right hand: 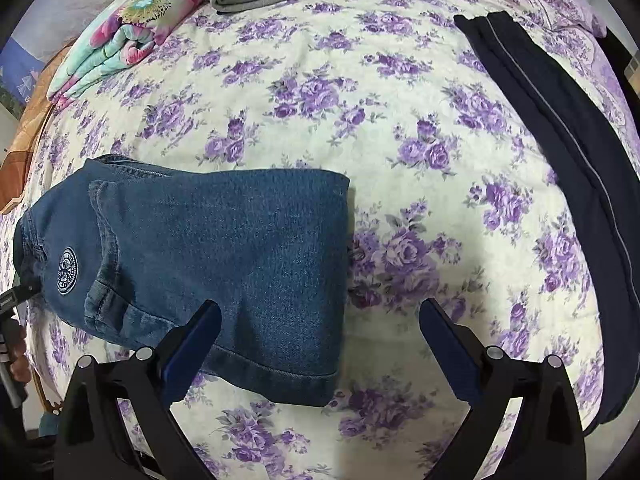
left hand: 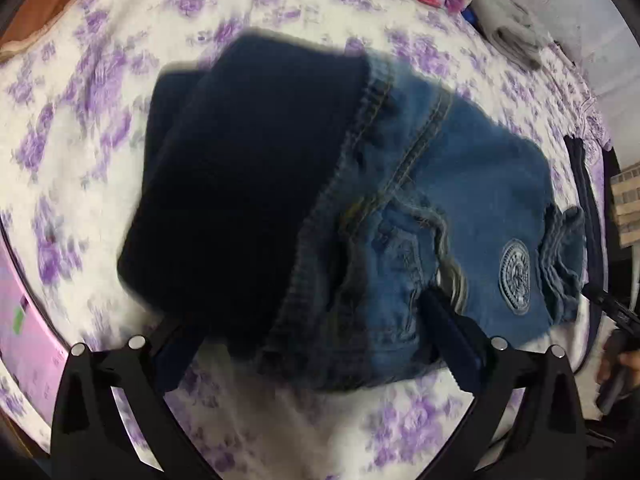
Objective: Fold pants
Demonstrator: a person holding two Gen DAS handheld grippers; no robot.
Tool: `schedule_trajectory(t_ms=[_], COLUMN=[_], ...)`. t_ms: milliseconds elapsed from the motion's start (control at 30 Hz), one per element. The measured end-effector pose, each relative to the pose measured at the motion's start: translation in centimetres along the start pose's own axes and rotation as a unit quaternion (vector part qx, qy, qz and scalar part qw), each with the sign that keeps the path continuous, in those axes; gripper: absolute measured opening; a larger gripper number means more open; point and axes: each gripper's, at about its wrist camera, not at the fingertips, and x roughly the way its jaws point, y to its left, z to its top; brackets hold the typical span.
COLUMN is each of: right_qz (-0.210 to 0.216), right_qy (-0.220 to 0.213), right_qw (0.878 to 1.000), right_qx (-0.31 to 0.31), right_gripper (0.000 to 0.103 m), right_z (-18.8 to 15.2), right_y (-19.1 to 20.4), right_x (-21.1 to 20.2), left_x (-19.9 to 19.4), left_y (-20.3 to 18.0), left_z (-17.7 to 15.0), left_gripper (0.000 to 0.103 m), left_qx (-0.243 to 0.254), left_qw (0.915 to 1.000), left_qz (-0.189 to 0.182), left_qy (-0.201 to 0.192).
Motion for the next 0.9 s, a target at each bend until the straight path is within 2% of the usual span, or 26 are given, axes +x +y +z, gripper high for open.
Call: schedule_trajectory(t_ms=[100,167,233,300,333,500,733,900], right_qz=[0.003,0.003,0.004,0.005,0.006,0.015,0.021,0.024], right_qy=[-0.002,-0.002,-0.005,-0.005,-0.004,-0.005,0.005,0.003], right_qw=[1.000,1.000,1.000,1.000,1.000,1.000,1.000,0.999], right_qx=[0.000,0.002,0.006,0.010,0.012,0.015,0.015,0.030], right_gripper=[0.099,0.099,0.099,0.099,0.099,0.099,0.099,0.099], right_z=[0.0,0.0,-0.1,-0.1,0.0,0.1,-0.2,-0.2], right_y=[0.1,0.0,-0.2,-0.4,-0.5,-0.5,-0.9,-2.0], right_x=[-0.1,0.0,0.0,0.2,0.3,0.6,1.1,1.1], left_x=[-0.4,-0.9,-1.9,-3.2,-4.1,-6.2,-4.2,-5.9], left_y=[-0.7,-1.1,-1.6,-2.3,-2.9,-4.6,-3.2,-3.8], left_z=[0.8,0.8,0.5,0.4,0.2,-0.1,0.2,-0.1], left_gripper=[0.093,0.084,0.064,0.054,0.052,0.052,0.069,0.073], left_qx=[-0.014,-0.007,0.010,0.024,0.034,0.070,0.032,0.043], left_qw=[0.9998,0.9995,0.9986,0.9979,0.9970,0.9928,0.9945,0.9935], left_qz=[0.011,0.029,0.048,0.054,0.059,0.085,0.098,0.100], left_qy=[-0.007,-0.010,-0.019,-0.029,-0.037,-0.047,-0.016,-0.033])
